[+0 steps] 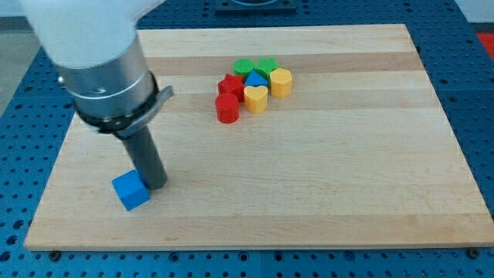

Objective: Place the yellow heart in between the red blocks

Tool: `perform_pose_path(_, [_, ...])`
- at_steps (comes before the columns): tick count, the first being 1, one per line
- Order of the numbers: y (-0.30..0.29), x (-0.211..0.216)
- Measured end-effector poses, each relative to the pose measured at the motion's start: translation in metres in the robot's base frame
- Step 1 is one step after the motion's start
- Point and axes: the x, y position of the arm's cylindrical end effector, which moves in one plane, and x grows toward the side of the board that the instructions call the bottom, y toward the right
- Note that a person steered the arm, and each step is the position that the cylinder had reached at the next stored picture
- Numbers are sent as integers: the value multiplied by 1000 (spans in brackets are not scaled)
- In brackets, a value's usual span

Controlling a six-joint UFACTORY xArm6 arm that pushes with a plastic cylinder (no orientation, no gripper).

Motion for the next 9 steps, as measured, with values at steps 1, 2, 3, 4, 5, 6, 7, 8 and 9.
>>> perform_pose_path(1, [-4,-14])
perform_pose_path(2, [48,-33])
perform_pose_path(3, [108,-55])
perform_pose_path(4, [160,-82])
perform_pose_path(5, [191,-108])
perform_pose_path(6, [193,-136])
perform_pose_path(7, [178,-157])
perform_pose_path(8, [151,-162])
perform_pose_path(9, [128,-158])
